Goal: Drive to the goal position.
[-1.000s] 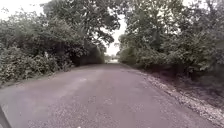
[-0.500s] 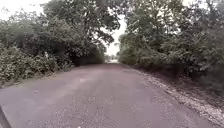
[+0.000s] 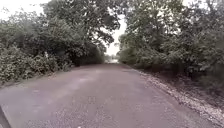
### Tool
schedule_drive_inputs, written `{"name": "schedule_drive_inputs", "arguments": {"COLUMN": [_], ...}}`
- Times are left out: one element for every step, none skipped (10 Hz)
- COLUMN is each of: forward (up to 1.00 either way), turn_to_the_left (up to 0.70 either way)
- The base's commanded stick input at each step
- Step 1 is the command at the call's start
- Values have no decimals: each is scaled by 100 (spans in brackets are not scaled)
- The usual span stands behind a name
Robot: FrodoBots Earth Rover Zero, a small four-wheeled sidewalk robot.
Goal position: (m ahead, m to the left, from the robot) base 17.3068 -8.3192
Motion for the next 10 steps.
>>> {"name": "schedule_drive_inputs", "arguments": {"forward": [100, 100, 100, 100, 100, 100, 100, 100, 100, 100], "turn_to_the_left": [2, 2, 2, 2, 2, 2, 2, 2, 2, 2]}}
